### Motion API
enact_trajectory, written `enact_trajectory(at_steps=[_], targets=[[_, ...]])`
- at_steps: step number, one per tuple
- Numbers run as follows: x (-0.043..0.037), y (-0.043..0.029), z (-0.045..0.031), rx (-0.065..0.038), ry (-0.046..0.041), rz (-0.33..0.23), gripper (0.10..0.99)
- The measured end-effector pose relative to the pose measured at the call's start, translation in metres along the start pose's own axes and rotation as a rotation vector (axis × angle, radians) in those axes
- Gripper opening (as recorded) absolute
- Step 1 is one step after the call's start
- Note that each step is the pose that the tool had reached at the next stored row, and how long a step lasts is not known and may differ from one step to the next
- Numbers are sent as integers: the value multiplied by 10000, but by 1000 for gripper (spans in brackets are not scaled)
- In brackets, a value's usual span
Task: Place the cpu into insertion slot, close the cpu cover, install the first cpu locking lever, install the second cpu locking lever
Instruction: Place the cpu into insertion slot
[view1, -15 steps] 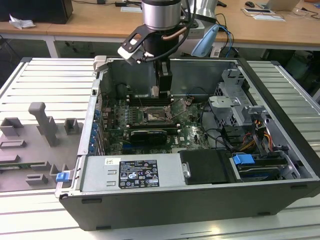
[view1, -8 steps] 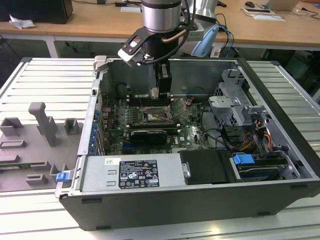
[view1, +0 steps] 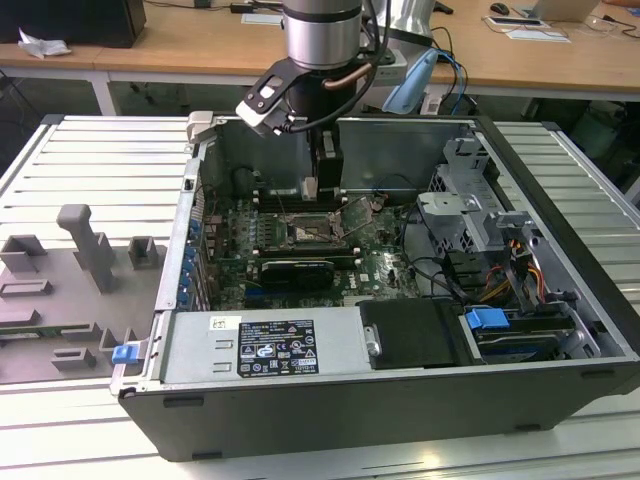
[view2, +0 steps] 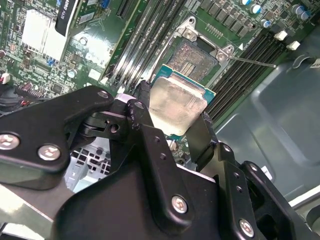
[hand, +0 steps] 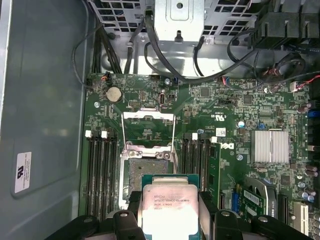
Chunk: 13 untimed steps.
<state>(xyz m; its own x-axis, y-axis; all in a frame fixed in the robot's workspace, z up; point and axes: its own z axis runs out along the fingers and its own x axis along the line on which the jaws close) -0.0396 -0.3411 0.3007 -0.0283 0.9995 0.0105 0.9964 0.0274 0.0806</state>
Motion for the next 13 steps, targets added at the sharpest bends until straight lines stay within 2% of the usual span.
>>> enact_trajectory(at_steps=[5,7,10,13], targets=[[0,-2,27,11,2,-8,533],[-1,-5,60,67,4,-27,533],[-1,-8,100,79,7,-50,533],[-2,-16,196,79,7,-133,533]])
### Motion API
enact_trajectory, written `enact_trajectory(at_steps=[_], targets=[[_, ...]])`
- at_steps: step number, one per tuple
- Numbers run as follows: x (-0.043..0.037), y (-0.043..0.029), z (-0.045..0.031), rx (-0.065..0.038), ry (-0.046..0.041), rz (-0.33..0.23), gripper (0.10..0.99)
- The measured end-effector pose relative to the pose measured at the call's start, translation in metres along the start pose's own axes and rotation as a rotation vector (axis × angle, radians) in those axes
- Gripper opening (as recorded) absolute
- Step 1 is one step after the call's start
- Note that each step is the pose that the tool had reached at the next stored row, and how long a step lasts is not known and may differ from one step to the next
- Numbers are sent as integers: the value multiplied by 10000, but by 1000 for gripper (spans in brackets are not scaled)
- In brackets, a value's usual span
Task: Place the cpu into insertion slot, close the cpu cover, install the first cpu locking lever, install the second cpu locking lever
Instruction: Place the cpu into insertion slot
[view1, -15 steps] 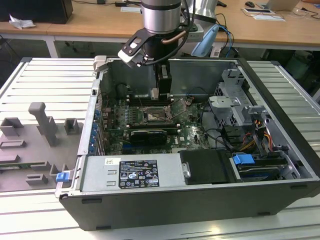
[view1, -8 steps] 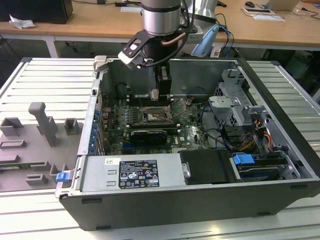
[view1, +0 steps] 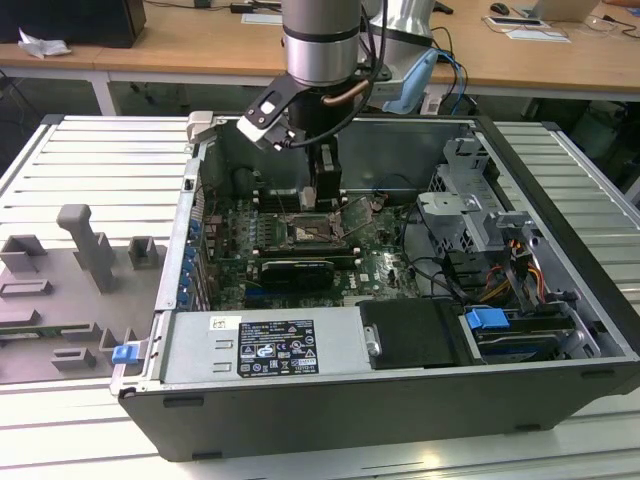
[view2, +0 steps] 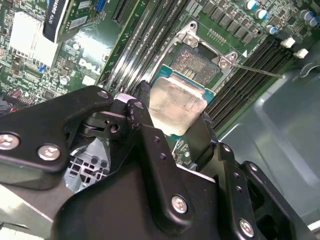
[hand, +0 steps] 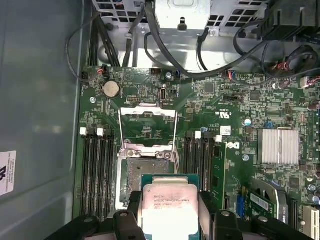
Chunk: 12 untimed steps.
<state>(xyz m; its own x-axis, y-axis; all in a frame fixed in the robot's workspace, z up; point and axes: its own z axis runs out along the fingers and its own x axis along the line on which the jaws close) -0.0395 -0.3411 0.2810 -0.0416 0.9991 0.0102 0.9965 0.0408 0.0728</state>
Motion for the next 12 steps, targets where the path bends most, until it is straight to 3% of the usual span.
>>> enact_trajectory(at_steps=[3,12], targets=[[32,-8,121,0,-1,15,533],[86,-15,262,-4,-12,256,533]])
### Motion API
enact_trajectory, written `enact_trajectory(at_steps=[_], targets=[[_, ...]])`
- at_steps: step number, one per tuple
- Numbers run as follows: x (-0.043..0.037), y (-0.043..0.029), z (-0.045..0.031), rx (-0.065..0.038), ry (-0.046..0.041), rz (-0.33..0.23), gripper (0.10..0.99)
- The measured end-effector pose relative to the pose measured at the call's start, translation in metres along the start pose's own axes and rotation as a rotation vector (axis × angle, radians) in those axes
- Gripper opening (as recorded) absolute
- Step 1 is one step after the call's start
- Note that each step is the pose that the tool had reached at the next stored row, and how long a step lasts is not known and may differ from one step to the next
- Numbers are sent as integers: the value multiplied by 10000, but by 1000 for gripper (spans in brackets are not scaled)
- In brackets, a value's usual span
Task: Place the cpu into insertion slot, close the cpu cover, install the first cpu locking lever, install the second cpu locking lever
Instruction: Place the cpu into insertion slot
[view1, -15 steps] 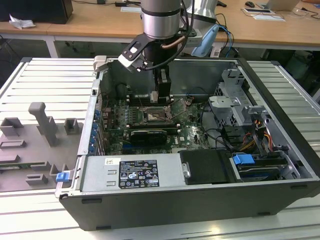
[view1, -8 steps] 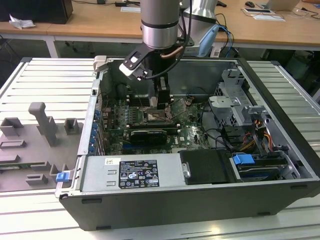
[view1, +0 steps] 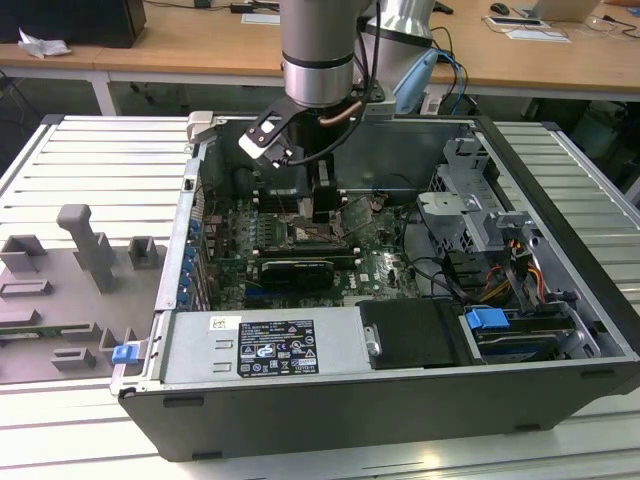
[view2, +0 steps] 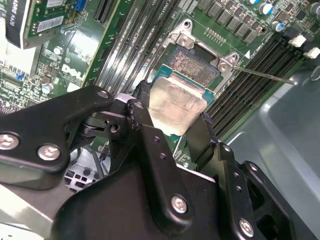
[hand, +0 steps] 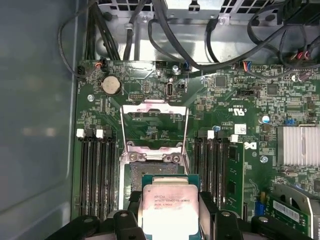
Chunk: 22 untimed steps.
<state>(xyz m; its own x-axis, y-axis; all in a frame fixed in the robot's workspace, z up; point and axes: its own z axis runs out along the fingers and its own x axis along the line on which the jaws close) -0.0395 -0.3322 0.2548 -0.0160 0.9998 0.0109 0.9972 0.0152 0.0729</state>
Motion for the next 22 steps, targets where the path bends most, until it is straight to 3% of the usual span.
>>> enact_trajectory(at_steps=[22], targets=[[30,25,107,-1,-4,59,533]])
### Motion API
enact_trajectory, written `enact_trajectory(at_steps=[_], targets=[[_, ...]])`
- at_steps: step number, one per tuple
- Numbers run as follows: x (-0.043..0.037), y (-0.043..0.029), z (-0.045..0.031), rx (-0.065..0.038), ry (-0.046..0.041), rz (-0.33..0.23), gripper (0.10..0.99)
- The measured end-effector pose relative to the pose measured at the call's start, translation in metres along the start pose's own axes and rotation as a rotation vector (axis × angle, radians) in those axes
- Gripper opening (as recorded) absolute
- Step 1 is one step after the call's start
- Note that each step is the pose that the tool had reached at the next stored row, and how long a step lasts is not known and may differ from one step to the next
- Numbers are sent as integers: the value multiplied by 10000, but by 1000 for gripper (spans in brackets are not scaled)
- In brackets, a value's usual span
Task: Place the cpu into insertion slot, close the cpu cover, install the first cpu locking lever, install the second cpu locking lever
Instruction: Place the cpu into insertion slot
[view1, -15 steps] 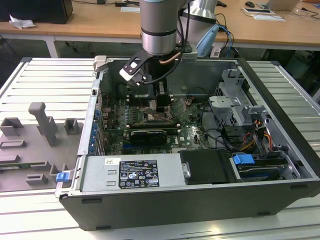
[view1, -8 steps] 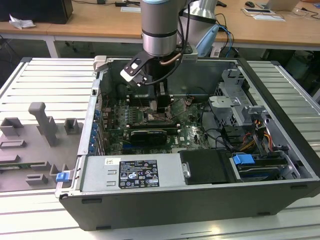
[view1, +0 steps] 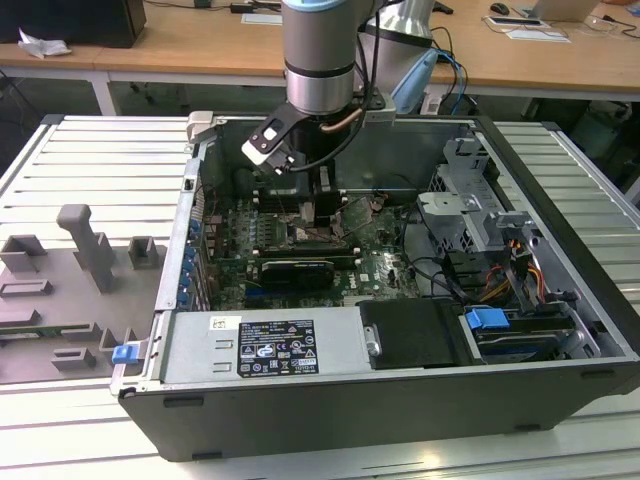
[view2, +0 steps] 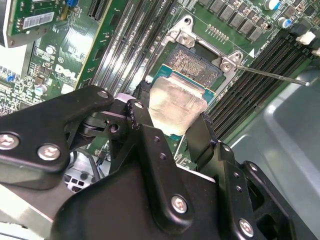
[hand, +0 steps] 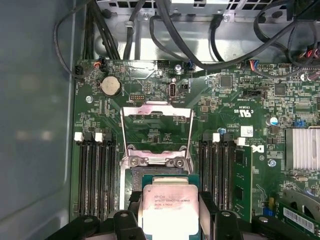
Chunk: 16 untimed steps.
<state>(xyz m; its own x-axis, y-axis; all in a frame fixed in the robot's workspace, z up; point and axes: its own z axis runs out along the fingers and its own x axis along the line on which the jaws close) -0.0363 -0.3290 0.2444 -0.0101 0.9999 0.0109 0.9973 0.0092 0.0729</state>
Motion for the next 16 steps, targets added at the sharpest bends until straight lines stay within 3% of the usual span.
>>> enact_trajectory(at_steps=[10,16], targets=[[5,-9,167,14,2,1,533],[15,-13,226,18,5,3,533]])
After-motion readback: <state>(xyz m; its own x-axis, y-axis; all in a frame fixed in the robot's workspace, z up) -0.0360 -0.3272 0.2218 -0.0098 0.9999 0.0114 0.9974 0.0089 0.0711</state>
